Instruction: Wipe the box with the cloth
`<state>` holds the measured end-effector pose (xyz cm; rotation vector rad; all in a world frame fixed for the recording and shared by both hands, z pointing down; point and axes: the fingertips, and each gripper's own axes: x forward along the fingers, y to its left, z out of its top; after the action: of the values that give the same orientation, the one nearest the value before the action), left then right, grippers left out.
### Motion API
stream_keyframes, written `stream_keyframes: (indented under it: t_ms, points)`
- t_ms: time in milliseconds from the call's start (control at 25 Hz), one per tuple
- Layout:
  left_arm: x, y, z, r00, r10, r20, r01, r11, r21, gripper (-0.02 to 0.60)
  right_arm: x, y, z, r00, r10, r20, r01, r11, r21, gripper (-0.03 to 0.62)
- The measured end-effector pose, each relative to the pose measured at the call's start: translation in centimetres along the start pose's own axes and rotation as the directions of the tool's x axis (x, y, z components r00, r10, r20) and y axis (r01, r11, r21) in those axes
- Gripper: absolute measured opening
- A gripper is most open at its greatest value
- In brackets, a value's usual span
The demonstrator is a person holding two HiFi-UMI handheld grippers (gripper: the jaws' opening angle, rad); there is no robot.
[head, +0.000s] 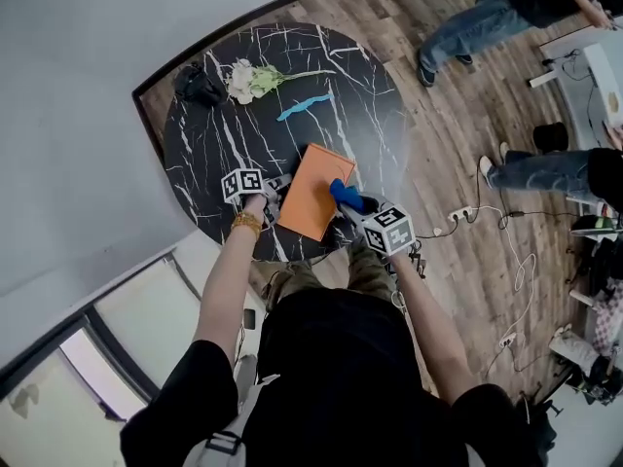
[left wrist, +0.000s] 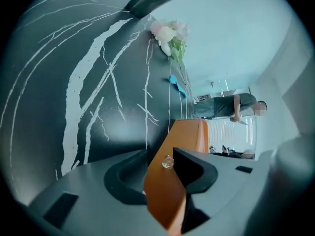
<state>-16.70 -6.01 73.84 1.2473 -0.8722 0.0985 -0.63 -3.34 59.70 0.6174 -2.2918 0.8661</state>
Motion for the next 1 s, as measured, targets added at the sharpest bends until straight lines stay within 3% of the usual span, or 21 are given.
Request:
stream_keyframes:
  t_ms: [80, 200, 320, 440, 560, 800, 1000]
  points:
    - [0.3, -0.2, 0.4, 1.0, -0.011, 0.0, 0.011, 1.0, -0.02, 0.152, 0.7, 0.7, -0.4, 1.0, 0.013, -0.012, -0.013, 1.0, -0.017, 0.087]
    - [0.7, -1.1, 0.6, 0.999, -0.026, -0.021, 0.026, 1.0, 0.002, 0.068, 1.6, 1.7, -0.5, 1.0, 0.02, -0.01, -0.02, 1.0, -0.017, 0.087]
    - [0.8, -1.3, 0.7, 0.999, -0.024, -0.031, 0.024, 1.0, 0.019, 0.058, 3.4, 3.1, -0.5, 0.999, 0.029, -0.028, -0.03, 0.999, -0.035, 0.087]
    - [0.6, -1.6, 0.7, 1.0, -0.018, -0.001, 0.018, 0.999, 0.04, 0.051, 5.7, 4.2, -1.3, 0.994, 0.018, -0.109, -0.03, 0.994, -0.105, 0.087]
    - [-0.2, -1.2, 0.7, 0.999, -0.01, 0.033, 0.008, 0.999, 0.049, 0.044, 7.3, 4.7, -3.9, 0.965, -0.006, -0.263, -0.05, 0.977, -0.207, 0.087]
    - [-5.6, 1.3, 2.1, 0.983, -0.05, 0.178, 0.057, 0.998, -0.035, 0.041, 7.7, 4.3, -6.8, 0.927, -0.041, -0.373, -0.108, 0.923, -0.371, 0.086]
    - [-9.8, 4.9, 0.8, 0.971, -0.029, 0.235, 0.057, 0.992, -0.114, 0.041, 7.2, 4.6, -6.8, 0.904, 0.03, -0.427, -0.184, 0.928, -0.325, 0.086]
